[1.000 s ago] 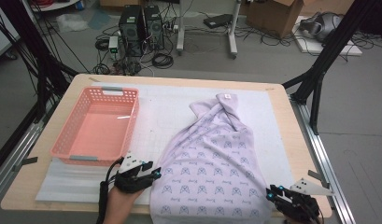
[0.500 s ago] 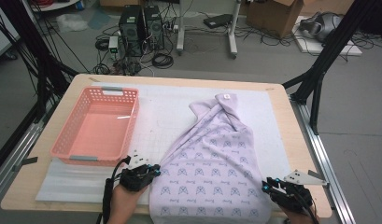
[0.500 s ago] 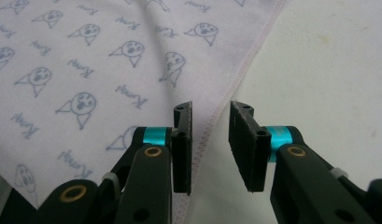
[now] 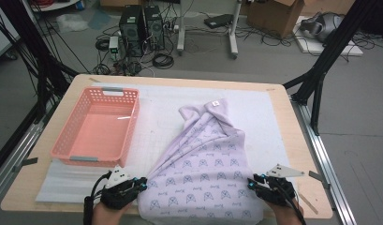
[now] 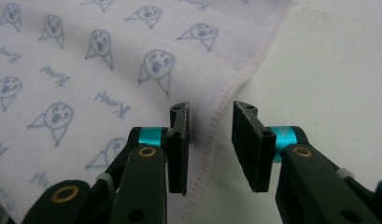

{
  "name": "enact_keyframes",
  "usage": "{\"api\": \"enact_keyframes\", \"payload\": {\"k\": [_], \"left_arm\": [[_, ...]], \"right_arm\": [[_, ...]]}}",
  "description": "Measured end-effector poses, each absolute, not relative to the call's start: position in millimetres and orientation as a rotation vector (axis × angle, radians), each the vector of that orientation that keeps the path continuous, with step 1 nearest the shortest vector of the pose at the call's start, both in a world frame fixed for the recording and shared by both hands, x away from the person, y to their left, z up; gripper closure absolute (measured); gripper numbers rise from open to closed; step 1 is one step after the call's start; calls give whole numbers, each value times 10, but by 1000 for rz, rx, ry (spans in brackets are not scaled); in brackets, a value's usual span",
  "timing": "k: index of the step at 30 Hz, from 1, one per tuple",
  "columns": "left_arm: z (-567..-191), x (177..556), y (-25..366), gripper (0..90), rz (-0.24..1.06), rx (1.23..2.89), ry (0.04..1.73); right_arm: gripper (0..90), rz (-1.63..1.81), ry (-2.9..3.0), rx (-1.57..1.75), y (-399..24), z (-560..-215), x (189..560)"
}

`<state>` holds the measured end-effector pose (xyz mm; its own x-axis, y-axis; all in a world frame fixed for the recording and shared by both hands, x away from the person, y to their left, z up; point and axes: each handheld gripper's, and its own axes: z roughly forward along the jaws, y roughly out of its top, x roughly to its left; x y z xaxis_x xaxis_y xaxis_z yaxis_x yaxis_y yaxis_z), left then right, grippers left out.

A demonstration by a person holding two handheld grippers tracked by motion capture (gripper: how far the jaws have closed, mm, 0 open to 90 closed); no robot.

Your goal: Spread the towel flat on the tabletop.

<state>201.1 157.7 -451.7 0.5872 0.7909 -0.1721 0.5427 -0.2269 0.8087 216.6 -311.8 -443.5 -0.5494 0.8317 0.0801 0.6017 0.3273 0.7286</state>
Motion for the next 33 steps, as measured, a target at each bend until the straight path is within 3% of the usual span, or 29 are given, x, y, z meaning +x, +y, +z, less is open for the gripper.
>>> {"api": "enact_keyframes", "payload": {"k": [1,3,9,15,18,20,21,33], "left_arm": [[-4521,2012,1572,840,337,1901,1069],[-4519,2019,1577,815,334,1887,1064],[-4492,2053,1552,702,316,1860,1030],[-4453,2089,1495,653,327,1837,1005],[-4466,2101,1471,630,339,1845,998],[-4473,2101,1464,627,343,1849,991],[-4474,2100,1463,627,345,1848,989],[-4433,2243,1432,568,347,1833,961]], "right_arm": [[705,1041,2298,1274,-3093,-4453,2179],[866,1074,2324,1246,-3085,-4455,2179],[878,1034,2329,1259,-3159,-4428,2013],[878,1013,2349,1262,-3324,-4411,1738],[854,1068,2368,1262,-3392,-4400,1686],[730,1115,2327,1266,-3406,-4361,1713],[717,1136,2298,1280,-3403,-4332,1734],[656,1145,2179,1295,-3348,-4283,1983]]}}
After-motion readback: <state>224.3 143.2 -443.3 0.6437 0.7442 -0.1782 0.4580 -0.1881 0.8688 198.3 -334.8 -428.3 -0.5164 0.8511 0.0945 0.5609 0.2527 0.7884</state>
